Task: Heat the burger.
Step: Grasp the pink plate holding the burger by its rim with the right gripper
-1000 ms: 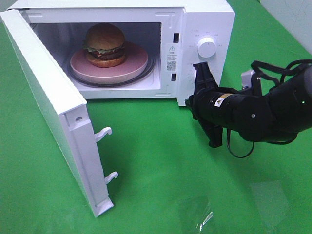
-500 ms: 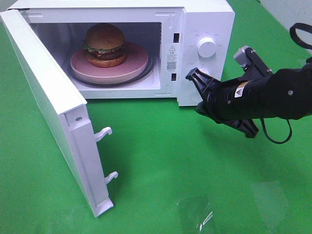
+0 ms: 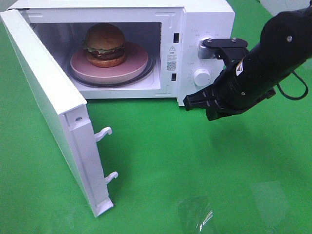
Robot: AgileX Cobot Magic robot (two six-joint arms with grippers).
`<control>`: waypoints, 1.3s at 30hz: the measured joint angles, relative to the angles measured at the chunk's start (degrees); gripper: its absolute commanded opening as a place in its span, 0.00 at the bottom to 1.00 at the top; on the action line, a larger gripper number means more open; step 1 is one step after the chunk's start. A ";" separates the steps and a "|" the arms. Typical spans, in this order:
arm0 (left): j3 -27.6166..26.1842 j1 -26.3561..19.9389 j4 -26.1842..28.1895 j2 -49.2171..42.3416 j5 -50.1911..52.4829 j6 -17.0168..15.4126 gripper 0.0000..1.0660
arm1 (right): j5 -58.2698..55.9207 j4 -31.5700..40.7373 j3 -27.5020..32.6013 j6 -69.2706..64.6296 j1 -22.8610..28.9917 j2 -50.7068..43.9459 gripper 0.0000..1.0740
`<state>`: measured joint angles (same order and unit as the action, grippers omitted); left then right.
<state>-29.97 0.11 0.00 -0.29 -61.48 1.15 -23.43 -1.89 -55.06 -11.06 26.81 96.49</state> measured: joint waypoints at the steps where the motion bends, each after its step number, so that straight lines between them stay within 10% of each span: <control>1: 0.00 0.00 0.00 0.00 0.00 0.00 0.92 | -3.67 0.00 -1.78 8.37 0.00 0.00 0.03; 15: 0.00 0.00 0.00 0.00 0.00 0.00 0.92 | -13.58 -0.40 -5.79 49.90 0.00 -0.06 0.07; 33: 0.00 0.00 0.00 0.00 0.00 0.00 0.92 | 0.00 -2.06 -5.79 93.79 0.00 -0.06 0.13; 39: 0.00 0.00 0.00 0.00 0.00 0.00 0.92 | 3.84 -2.06 -5.79 90.01 0.06 -0.06 0.41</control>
<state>-29.97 0.11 0.00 -0.29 -61.48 1.15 -19.60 -3.95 -60.85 78.95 26.87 96.43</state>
